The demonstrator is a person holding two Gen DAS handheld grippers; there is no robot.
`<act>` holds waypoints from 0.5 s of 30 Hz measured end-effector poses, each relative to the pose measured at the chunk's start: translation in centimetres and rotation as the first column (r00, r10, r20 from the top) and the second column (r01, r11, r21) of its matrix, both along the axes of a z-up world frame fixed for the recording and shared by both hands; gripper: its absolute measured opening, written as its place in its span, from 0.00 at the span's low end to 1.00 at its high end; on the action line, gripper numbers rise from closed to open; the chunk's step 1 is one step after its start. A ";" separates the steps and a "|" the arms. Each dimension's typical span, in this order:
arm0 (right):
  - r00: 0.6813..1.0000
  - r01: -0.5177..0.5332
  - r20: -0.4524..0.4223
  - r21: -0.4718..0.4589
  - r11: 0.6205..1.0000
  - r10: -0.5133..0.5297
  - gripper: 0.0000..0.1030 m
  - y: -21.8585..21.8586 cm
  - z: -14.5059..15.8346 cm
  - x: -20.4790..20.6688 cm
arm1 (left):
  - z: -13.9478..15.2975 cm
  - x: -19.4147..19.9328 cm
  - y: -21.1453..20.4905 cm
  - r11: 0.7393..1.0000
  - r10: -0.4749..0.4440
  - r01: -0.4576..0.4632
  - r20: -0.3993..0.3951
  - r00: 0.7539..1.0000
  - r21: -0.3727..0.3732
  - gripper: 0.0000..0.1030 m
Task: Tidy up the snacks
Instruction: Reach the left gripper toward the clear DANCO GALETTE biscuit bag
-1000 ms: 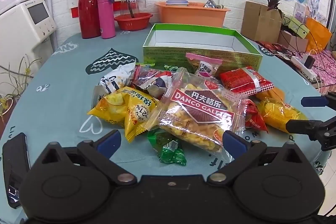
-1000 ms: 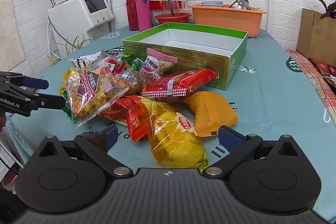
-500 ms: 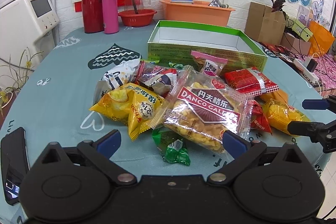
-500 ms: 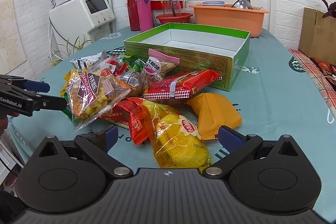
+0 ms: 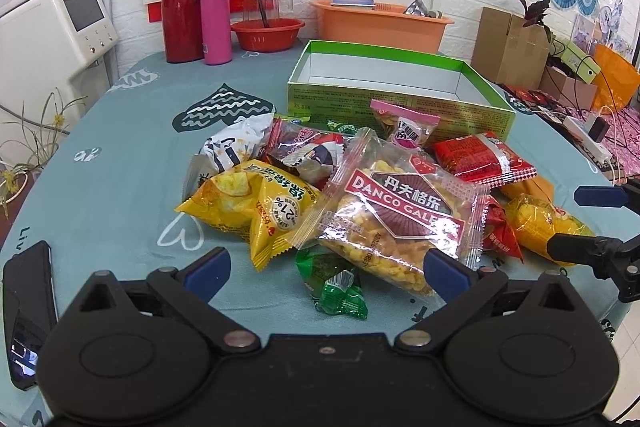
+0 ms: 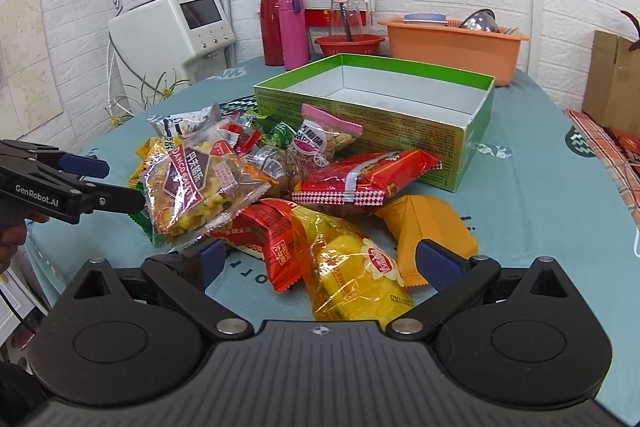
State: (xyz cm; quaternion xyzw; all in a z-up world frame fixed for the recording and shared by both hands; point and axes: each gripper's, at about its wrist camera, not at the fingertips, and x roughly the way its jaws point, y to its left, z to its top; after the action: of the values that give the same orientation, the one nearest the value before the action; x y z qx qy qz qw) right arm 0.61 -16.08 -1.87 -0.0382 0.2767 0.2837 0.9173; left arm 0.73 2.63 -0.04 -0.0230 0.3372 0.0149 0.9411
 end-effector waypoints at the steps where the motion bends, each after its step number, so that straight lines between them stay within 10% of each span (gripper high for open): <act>1: 1.000 -0.004 0.004 -0.003 1.000 0.004 1.00 0.0 0.0 0.0 | 0.0 0.0 0.0 1.000 -0.001 0.001 -0.001 1.000 -0.001 1.00; 15: 1.000 -0.019 0.014 -0.002 1.000 0.019 1.00 0.5 0.2 -0.1 | -0.2 0.0 0.1 1.000 0.002 -0.002 -0.005 1.000 0.006 1.00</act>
State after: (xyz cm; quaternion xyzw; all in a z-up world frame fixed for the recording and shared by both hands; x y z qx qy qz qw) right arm 0.47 -15.56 -1.64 -0.0439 0.2700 0.2920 0.9165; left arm 0.72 2.72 -0.21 -0.0203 0.3393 0.0168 0.9403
